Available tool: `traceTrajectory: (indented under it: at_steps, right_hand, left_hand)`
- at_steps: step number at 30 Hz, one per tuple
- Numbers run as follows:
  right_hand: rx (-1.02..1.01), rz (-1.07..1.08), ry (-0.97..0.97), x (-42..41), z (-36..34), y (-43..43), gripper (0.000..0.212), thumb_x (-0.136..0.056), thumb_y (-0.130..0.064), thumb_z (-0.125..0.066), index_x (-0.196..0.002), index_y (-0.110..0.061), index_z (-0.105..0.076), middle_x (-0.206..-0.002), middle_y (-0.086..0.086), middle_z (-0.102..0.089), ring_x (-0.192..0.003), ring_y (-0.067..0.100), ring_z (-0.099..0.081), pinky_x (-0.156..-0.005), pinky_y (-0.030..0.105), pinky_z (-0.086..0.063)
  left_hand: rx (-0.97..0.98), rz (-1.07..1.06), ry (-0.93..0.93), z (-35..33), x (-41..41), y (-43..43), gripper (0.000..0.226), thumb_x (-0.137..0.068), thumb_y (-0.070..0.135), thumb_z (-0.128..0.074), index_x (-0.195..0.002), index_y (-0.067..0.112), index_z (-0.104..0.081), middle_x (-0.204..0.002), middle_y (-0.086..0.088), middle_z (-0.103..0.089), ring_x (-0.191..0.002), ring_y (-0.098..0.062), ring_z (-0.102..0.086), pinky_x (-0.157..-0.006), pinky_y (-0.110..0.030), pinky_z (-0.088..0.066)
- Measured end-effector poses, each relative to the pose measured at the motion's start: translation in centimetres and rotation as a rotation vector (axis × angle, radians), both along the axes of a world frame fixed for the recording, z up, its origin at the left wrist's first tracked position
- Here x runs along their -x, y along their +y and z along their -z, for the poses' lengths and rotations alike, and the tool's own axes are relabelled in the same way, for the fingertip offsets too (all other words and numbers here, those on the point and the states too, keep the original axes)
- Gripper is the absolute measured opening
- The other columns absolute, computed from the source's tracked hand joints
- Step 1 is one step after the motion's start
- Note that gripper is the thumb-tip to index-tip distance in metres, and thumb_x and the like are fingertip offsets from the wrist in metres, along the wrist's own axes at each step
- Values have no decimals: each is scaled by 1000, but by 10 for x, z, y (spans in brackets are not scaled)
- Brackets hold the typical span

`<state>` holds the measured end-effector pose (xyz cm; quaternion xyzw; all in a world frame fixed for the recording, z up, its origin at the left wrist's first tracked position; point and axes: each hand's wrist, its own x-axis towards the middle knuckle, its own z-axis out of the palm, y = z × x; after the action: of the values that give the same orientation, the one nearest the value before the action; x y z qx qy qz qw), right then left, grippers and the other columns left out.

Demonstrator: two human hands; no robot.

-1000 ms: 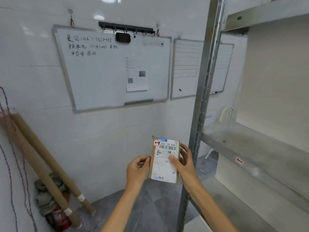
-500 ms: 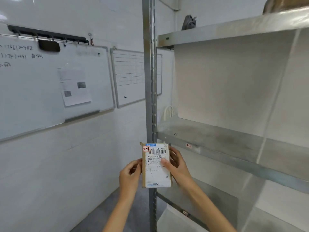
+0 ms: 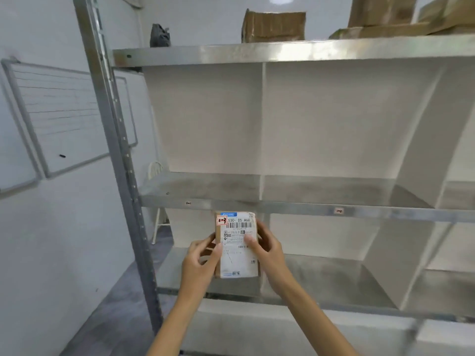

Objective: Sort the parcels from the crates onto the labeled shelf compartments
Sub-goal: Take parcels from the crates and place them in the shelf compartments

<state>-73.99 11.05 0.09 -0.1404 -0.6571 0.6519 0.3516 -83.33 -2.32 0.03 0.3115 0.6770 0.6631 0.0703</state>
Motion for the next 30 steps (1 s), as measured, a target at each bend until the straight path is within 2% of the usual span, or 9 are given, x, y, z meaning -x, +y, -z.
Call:
traceTrajectory:
  at_steps: [4, 8, 11, 15, 18, 23, 27, 30]
  right_hand:
    - [-19, 204, 14, -83, -10, 30, 42, -89, -22, -65, -128, -28, -52, -119, -4, -67, -109, 17, -64, -87, 42, -56]
    - [-72, 407, -19, -175, -19, 65, 49, -79, -43, -70, -125, -32, -57, -118, -3, -66, -108, 17, -64, -85, 44, -57]
    - [-83, 519, -26, -232, -20, 87, 42, -84, -36, -69, -124, -32, -57, -118, 1, -60, -104, 14, -64, -80, 38, -59]
    - [-71, 600, -16, -320, -23, 114, 57, -80, -43, -71, -132, -26, -53, -120, 5, -61, -105, 18, -64, -81, 39, -58]
    - [-93, 629, 14, -378, -29, 132, 49, -84, -32, -69, -130, -26, -53, -117, 1, -66, -105, 18, -65, -80, 39, -59]
    - [-76, 631, 58, -448, -36, 150, 37, -90, -17, -62, -122, -32, -53, -110, -5, -70, -99, 9, -67, -70, 24, -57]
    - [-101, 646, 49, -478, -41, 175, 48, -92, -14, -59, -135, -30, -45, -119, -7, -66, -109, 11, -63, -80, 30, -58]
    - [-164, 663, 64, -492, -48, 204, 49, -92, -10, -58, -136, -28, -45, -125, -7, -62, -116, 9, -58, -87, 33, -56]
  left_hand:
    - [-4, 158, 32, -12, -64, 48, 30, -86, 21, -65, -115, 22, -59, -102, -2, -57, -90, -11, -62, -59, -10, -50]
    - [-31, 296, 57, -22, -139, 99, 36, -85, 20, -67, -120, 16, -61, -103, -3, -58, -87, -9, -64, -66, -12, -51]
    - [-35, 364, 90, -29, -188, 129, 38, -85, 22, -66, -123, 16, -60, -103, -1, -56, -90, -9, -63, -63, -11, -51]
    - [-38, 431, 97, -38, -267, 167, 40, -86, 22, -66, -124, 15, -60, -102, 2, -54, -89, -7, -62, -64, -10, -51]
    - [-52, 481, 77, -43, -322, 192, 42, -86, 22, -66, -126, 15, -58, -103, 3, -54, -91, -7, -62, -65, -11, -51]
    - [-63, 523, 64, -45, -395, 224, 44, -86, 16, -65, -129, 17, -55, -102, 3, -51, -95, -8, -59, -63, -8, -50]
    - [-74, 535, 88, -48, -427, 257, 44, -88, 15, -63, -131, 17, -55, -103, 7, -51, -97, -6, -59, -68, -9, -51]
    - [-106, 535, 110, -54, -441, 288, 42, -89, 10, -62, -130, 16, -56, -107, -2, -54, -96, -6, -59, -69, -4, -47]
